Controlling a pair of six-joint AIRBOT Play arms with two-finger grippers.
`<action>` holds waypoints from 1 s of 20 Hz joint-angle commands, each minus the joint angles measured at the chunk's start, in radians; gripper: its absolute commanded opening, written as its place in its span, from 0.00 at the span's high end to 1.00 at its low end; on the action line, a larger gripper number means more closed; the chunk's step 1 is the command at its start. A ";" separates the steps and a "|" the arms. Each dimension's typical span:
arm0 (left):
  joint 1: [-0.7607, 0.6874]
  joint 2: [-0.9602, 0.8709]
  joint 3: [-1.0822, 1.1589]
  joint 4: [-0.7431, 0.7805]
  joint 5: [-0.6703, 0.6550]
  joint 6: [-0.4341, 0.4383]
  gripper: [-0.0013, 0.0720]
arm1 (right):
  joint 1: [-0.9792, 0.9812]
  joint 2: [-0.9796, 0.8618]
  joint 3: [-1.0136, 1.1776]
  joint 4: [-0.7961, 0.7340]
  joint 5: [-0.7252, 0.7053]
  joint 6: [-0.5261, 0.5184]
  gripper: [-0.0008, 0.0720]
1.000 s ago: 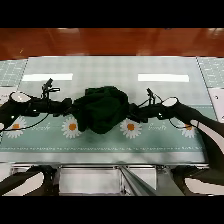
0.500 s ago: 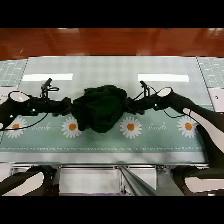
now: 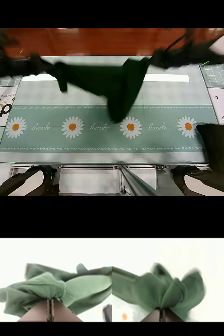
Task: Fold the shirts.
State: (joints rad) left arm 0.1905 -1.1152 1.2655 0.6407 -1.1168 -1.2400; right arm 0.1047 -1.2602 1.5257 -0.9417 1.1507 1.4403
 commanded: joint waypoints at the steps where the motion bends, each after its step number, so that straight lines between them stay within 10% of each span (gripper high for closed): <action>1: 0.009 0.021 0.354 -0.005 0.002 -0.033 0.96 | -0.028 0.087 0.329 -0.132 0.206 0.034 0.96; 12: 0.116 0.344 0.605 0.108 -0.206 -0.033 0.96 | -0.028 0.477 0.520 -0.398 0.424 0.073 0.96; 20: 0.097 0.532 0.012 0.108 -0.330 -0.062 0.96 | -0.028 0.528 0.217 -0.415 0.473 0.115 0.96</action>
State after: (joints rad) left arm 0.2981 -0.6460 1.5162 0.7464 -1.4170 -1.2953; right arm 0.0776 -0.7433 1.8744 -1.3437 1.6203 1.5429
